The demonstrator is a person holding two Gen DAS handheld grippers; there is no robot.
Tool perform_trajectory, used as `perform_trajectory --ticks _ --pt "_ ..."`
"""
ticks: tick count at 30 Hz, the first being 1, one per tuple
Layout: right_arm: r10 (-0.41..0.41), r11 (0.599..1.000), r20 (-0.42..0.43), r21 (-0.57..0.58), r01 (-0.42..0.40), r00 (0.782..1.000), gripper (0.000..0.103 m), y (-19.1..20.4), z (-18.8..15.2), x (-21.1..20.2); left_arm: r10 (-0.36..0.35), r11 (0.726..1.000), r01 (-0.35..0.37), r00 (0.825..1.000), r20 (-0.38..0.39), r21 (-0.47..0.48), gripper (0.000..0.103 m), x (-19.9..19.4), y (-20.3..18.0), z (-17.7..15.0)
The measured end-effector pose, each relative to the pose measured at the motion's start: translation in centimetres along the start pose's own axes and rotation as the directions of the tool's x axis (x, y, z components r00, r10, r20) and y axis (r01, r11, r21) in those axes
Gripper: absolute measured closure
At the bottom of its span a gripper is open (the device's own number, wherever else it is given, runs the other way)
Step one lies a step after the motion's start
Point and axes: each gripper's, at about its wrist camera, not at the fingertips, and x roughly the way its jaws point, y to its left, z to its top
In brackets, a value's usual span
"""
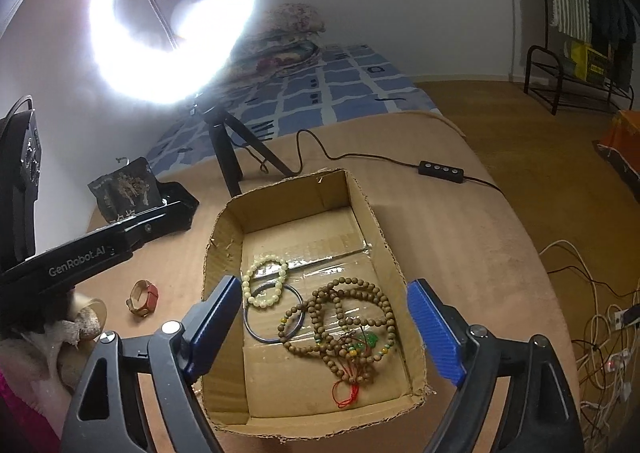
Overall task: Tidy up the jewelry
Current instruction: 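Withdraw both open tools from the box toward the remaining jewelry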
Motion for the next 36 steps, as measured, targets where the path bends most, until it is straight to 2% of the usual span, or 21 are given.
perform_trajectory --ticks 3,5,6,7,11,13,15,22,36 --pt "-0.012 1.0 0.005 -0.001 0.012 1.0 0.012 0.0 0.0 -0.1 0.002 1.0 -0.002 1.0 0.001 0.009 0.059 -0.4 0.1 -0.2" --pt "-0.019 1.0 0.009 0.002 0.019 1.0 0.01 0.0 0.0 -0.3 0.008 1.0 -0.008 1.0 0.005 0.019 0.047 -0.8 0.2 -0.3" --pt "-0.02 1.0 0.011 0.002 0.02 1.0 0.01 0.1 0.0 -0.4 0.011 1.0 -0.012 1.0 0.014 0.022 0.038 -1.1 0.2 -0.4" --pt "-0.022 1.0 0.011 0.002 0.022 1.0 0.01 0.1 0.0 -0.4 0.015 1.0 -0.016 1.0 0.023 0.025 0.034 -1.4 0.2 -0.5" --pt "-0.022 1.0 0.005 -0.005 0.022 1.0 0.007 0.5 -0.1 -0.7 0.035 0.998 -0.037 0.999 0.04 0.05 0.032 -2.8 0.4 -0.7" --pt "-0.022 1.0 0.015 -0.007 0.022 1.0 0.0 0.7 -0.2 -1.1 0.044 0.997 -0.046 0.998 0.043 0.062 0.029 -3.5 0.8 -0.7" --pt "-0.018 1.0 0.021 -0.013 0.019 1.0 0.0 1.0 -0.3 -1.4 0.052 0.996 -0.055 0.997 0.052 0.066 0.025 -4.4 1.4 -0.7" --pt "0.009 0.998 0.036 -0.067 -0.007 0.999 0.0 3.3 -0.5 -2.2 0.08 0.995 -0.084 0.994 0.078 0.049 0.024 -8.2 4.9 -1.2" --pt "0.134 0.973 0.04 -0.197 -0.124 0.99 0.0 9.4 -2.1 -3.8 0.163 0.986 -0.164 0.979 0.124 -0.006 0.024 -16.3 13.3 -4.4"
